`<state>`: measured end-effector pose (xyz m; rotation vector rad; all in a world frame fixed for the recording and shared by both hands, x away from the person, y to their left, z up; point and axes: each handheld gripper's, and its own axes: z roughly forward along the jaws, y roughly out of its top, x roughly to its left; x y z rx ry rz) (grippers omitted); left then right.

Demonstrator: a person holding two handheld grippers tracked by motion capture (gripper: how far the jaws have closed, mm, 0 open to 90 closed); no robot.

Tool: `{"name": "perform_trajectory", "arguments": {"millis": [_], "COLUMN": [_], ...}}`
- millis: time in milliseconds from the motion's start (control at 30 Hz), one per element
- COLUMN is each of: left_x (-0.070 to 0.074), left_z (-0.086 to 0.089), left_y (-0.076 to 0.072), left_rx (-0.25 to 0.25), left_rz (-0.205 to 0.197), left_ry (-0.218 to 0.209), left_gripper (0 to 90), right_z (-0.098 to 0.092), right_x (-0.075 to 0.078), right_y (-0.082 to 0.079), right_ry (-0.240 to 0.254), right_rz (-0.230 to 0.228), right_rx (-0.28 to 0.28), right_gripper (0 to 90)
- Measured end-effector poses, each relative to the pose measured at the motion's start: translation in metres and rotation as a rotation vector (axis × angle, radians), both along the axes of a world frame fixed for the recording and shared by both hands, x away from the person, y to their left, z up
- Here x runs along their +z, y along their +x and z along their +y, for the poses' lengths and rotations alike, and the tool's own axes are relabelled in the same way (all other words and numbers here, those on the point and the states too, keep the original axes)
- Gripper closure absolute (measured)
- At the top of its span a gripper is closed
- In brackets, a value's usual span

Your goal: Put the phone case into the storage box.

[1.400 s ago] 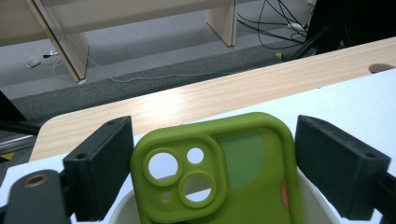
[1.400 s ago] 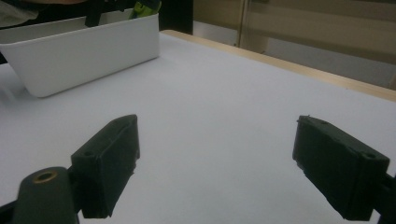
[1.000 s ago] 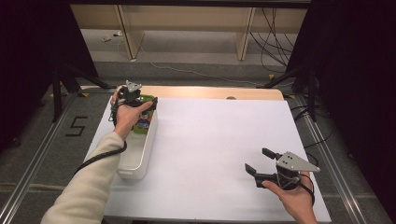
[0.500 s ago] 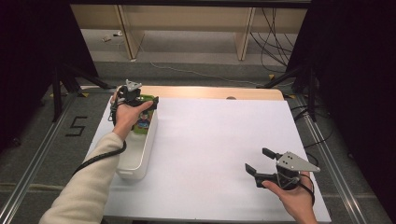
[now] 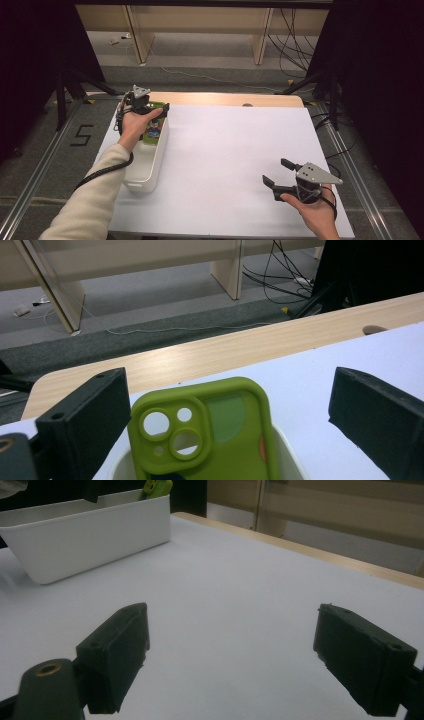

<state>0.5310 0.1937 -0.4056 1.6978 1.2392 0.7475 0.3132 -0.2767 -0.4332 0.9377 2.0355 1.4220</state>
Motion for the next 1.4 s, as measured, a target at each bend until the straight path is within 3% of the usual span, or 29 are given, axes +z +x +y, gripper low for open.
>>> {"name": "perform_trajectory", "arguments": {"millis": [933, 1400], "left_x": [0.013, 0.018], "left_z": [0.001, 0.002], "left_y": [-0.024, -0.036], "left_rx": [-0.051, -0.088], "left_rz": [-0.015, -0.023], "left_ry": [-0.031, -0.022], "left_gripper": [7.3, 8.2], "right_z": [0.0, 0.0], "right_x": [0.0, 0.0], "right_y": [0.0, 0.0], "right_ry": [-0.005, -0.005], "right_rz": [0.003, 0.003], "right_rx": [-0.001, -0.002], "right_gripper": [15.9, 16.0]}}
